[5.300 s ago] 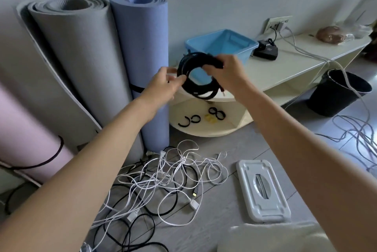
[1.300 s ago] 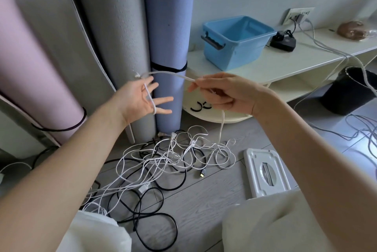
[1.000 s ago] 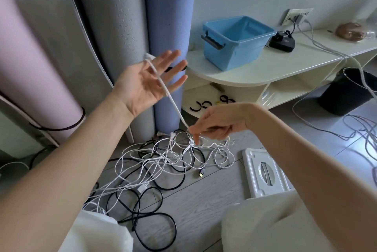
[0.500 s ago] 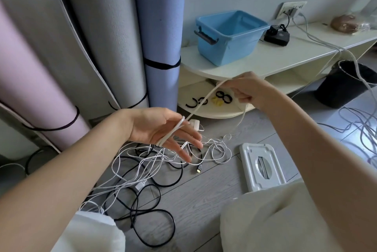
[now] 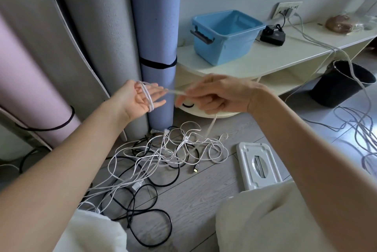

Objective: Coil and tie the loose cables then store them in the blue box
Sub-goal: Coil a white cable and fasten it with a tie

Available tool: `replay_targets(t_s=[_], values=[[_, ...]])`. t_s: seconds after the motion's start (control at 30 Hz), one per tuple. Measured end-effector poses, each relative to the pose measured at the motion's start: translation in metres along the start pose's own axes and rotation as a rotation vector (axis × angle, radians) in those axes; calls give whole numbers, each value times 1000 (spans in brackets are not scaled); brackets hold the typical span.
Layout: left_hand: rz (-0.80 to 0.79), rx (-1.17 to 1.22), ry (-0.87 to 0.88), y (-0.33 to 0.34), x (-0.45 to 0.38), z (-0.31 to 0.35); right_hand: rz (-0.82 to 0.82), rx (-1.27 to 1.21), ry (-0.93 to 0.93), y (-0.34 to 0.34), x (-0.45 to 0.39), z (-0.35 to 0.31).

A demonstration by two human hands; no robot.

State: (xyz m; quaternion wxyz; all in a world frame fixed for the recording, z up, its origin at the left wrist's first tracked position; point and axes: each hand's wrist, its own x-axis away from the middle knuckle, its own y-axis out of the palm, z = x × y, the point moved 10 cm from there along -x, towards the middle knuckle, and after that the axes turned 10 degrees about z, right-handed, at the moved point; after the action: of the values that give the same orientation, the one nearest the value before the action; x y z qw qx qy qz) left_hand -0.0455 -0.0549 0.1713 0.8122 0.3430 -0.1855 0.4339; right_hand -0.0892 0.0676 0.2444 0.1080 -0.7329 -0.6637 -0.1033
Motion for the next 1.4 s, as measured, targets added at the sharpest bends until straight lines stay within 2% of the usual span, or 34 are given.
replay_targets(t_s=[0.07, 0.13, 0.2, 0.27, 0.37, 0.5, 0.53, 0.6, 0.67, 0.77, 0.9, 1.13, 1.27, 1.4], values=[[-56, 116, 37, 10, 4, 13, -82, 127, 107, 12, -2, 22], [-187, 165, 61, 30, 18, 22, -132, 259, 234, 20, -3, 46], [-374, 95, 54, 59, 39, 17, -185, 365, 337, 26, -5, 65], [-543, -84, 9, 82, 61, -3, -178, 454, 434, 22, -6, 82], [-711, -321, -114, 92, 82, -38, 51, 632, 508, -14, -8, 92], [-851, -521, -272, 74, 89, -66, 423, 729, 364, -60, -5, 63], [-841, -583, -286, 67, 86, -72, 514, 682, 309, -71, -3, 54], [-767, -636, -318, 55, 78, -78, 617, 380, 215, -86, 0, 42], [-689, -662, -306, 47, 71, -77, 626, 37, 147, -94, 2, 35], [-566, -758, -258, 35, 59, -74, 624, -201, 152, -98, 2, 35], [-519, -850, -259, 25, 52, -82, 583, -271, 196, -90, -3, 38], [-744, -1010, -278, 33, 73, -100, 591, -326, 326, -92, 2, 54], [-554, -729, -240, 32, 55, -77, 589, -368, 318, -93, 3, 49], [-322, -457, -211, 20, 31, -49, 490, -402, 236, -80, 2, 35]])
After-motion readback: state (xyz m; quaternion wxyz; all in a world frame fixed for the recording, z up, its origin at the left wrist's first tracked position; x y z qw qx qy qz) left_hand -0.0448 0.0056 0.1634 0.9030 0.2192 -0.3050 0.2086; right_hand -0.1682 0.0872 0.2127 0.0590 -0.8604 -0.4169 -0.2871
